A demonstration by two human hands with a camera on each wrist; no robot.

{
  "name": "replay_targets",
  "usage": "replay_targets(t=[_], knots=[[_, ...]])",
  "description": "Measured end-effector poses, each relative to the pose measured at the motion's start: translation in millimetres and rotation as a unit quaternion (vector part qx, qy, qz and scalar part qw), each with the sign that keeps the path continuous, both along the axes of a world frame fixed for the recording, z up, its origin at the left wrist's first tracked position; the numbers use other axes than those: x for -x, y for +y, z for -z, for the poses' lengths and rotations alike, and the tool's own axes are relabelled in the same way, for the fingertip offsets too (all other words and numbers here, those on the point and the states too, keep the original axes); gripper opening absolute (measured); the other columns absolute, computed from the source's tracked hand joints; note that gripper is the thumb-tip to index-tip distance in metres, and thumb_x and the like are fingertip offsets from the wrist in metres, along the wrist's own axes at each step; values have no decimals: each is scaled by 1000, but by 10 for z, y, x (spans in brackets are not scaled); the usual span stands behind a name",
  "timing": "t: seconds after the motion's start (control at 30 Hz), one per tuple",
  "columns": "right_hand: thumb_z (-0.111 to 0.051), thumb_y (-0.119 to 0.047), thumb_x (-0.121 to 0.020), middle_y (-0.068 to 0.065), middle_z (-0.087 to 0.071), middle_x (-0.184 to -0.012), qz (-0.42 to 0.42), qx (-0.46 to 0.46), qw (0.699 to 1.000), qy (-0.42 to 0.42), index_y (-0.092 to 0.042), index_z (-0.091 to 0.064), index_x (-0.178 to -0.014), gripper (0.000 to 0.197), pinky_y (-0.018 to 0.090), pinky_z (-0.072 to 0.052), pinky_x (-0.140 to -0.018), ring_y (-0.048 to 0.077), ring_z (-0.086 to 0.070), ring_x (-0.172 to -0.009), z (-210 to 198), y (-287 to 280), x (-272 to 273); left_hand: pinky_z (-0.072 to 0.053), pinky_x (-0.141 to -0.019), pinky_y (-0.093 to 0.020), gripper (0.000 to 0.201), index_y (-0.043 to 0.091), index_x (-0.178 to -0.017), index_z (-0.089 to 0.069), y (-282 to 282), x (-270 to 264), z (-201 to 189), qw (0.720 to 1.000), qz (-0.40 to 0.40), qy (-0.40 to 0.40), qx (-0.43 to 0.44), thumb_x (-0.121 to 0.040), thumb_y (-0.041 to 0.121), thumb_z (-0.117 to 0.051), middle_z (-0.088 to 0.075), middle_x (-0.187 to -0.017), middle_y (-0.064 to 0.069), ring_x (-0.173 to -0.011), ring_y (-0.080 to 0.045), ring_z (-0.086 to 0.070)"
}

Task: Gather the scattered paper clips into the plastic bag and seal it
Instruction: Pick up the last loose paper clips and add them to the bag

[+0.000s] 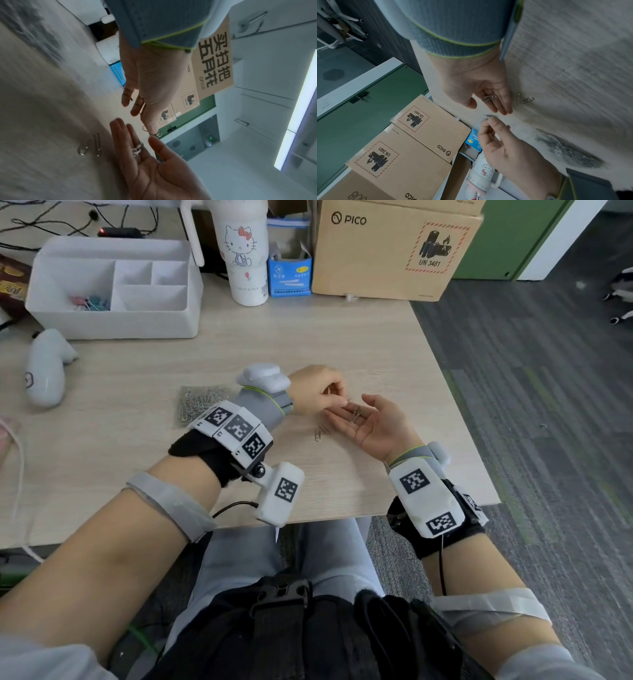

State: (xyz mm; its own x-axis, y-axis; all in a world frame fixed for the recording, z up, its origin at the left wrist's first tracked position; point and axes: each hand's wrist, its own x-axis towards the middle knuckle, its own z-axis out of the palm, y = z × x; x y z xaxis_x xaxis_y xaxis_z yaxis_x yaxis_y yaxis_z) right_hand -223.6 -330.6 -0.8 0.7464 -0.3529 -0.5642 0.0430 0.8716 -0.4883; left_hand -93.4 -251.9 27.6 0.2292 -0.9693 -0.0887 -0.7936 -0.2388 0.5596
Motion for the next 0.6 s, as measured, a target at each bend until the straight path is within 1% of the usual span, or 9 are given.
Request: replay_targets(t=[0.07,0.13,0.2,0.27,0.33,0.37,0.43,0.53,0.6], knots=[[-34,-17,-97,27,-68,-80,-1,-17,1000,-14,11,-56,-94,35,43,-56,-74,39,-70,-70,-21,41,-6,-38,-72,-27,21,6,-89,-66,-46,58,-45,999,35,0,21,-79,24,-65,-60,-85,-4,-80,-15,-48],[-34,-14,-98,26,-68,-77,13,-26,999,-27,10,-56,-93,33,41,-57,-69,38,-70,-68,-43,55,-10,-37,-70,-25,24,9,-87,-68,-64,95,-55,998,41,-7,52,-74,29,-66,-54,-76,5,-78,-15,-47],[-31,-11,-98,28,-68,-77,33,-35,998,-38,13,-55,-93,35,39,-57,-69,41,-67,-74,-54,44,4,-34,-67,-23,19,8,-87,-68,-48,61,-51,994,12,-6,109,-77,24,-65,-56,-78,3,-77,-15,-48],[-29,-9,-98,32,-64,-83,65,-47,996,-46,16,-53,-94,35,38,-57,-69,43,-61,-85,-52,16,29,-41,-71,-27,15,8,-84,-68,9,-25,-35,988,-22,-6,154,-75,20,-64,-63,-82,-7,-72,-17,-51],[-28,-7,-97,33,-60,-92,91,-56,993,-53,17,-52,-95,34,39,-57,-67,44,-58,-94,-42,-15,51,-49,-72,-29,10,9,-82,-69,78,-117,-7,992,-35,0,119,-73,14,-70,-69,-86,-11,-63,-15,-52],[-28,-7,-97,33,-59,-94,100,-58,992,-56,17,-52,-96,34,39,-57,-68,43,-58,-98,-37,-29,57,-49,-70,-23,12,10,-84,-70,107,-147,16,997,-24,-1,70,-72,11,-72,-69,-87,-10,-60,-10,-52],[-28,-7,-97,32,-59,-95,108,-58,991,-56,16,-52,-95,34,39,-56,-69,41,-58,-100,-37,-40,61,-39,-59,-2,23,11,-91,-70,155,-141,73,999,13,6,-32,-68,9,-75,-66,-86,-4,-61,-1,-51],[-28,-7,-97,31,-60,-93,107,-54,991,-53,16,-53,-95,34,43,-54,-76,42,-57,-105,-53,-20,58,-37,-55,1,33,12,-93,-69,176,-91,168,996,39,16,-76,-62,9,-81,-63,-84,0,-62,1,-51],[-29,-7,-97,32,-62,-89,106,-52,992,-54,15,-53,-95,33,42,-55,-75,42,-59,-100,-53,-15,63,-36,-54,1,26,11,-85,-70,171,-74,214,997,40,19,-65,-62,9,-81,-66,-83,-1,-57,2,-52]])
